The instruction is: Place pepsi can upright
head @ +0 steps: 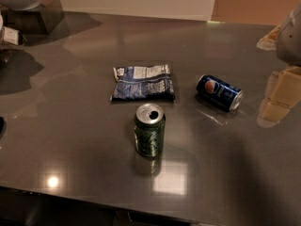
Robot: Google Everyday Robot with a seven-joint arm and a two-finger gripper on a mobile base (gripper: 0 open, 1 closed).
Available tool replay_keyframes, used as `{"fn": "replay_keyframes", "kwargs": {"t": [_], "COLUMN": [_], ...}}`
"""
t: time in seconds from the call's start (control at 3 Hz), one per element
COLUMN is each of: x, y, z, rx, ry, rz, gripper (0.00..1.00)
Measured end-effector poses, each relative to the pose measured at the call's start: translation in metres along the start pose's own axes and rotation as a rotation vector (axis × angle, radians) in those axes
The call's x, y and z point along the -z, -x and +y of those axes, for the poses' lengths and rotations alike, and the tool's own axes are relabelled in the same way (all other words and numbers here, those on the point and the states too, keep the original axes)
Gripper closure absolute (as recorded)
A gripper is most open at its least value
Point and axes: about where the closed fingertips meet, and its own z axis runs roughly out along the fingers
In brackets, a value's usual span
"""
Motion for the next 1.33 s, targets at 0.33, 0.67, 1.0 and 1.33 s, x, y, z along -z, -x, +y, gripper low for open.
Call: {"fn": "replay_keyframes", "kwargs": {"t": [0.33, 0.67, 1.0, 1.33], "x": [0.0, -0.006, -0.021, -0.045], "y": [0.002, 0.009, 0.019, 0.03], "z": [-0.002, -0.01, -0.022, -0.032], "rx": [-0.003, -0.029, -0.07, -0.11], "ry": [-0.006, 0.005, 0.023, 0.044], "rz": [0.001, 0.01, 0.028, 0.052], "gripper": [0.0, 0.0, 0.0, 0.0]}}
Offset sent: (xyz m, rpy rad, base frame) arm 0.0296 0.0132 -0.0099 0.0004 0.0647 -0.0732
